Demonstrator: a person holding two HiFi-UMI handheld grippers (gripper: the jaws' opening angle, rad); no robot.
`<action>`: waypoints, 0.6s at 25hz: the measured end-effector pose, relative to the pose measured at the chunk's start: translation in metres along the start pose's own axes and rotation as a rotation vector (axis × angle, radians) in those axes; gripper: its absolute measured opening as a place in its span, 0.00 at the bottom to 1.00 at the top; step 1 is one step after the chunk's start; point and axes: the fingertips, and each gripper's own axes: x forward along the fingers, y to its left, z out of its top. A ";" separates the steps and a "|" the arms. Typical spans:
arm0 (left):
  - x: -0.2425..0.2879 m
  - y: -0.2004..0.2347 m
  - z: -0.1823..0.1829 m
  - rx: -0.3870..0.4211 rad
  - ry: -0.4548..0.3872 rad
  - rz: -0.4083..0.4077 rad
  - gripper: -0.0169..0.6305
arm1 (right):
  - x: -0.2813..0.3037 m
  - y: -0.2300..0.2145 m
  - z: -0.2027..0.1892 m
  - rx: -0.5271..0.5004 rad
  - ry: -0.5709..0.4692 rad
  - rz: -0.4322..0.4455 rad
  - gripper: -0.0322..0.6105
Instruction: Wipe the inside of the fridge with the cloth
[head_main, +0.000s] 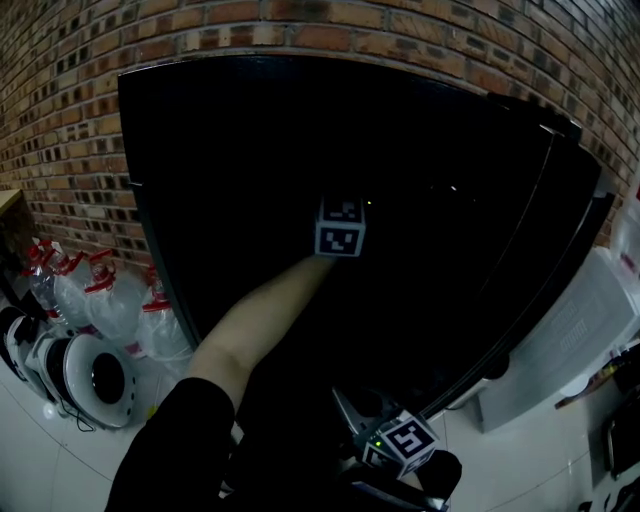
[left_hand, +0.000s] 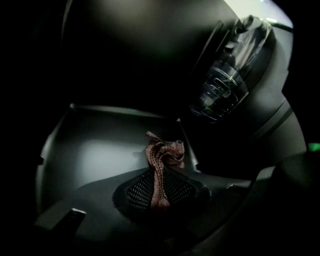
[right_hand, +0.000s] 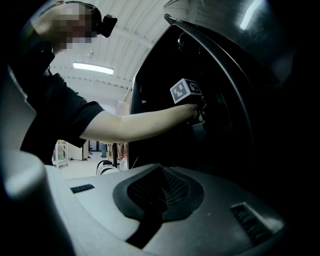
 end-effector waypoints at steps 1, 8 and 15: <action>-0.003 0.007 -0.001 0.006 0.004 0.010 0.10 | 0.001 0.001 0.000 -0.002 0.000 0.004 0.06; -0.022 0.061 -0.005 0.013 0.035 0.124 0.10 | 0.013 0.019 0.004 -0.013 0.006 0.058 0.06; -0.041 0.108 -0.009 0.012 0.074 0.267 0.10 | 0.021 0.024 0.004 0.008 0.004 0.098 0.06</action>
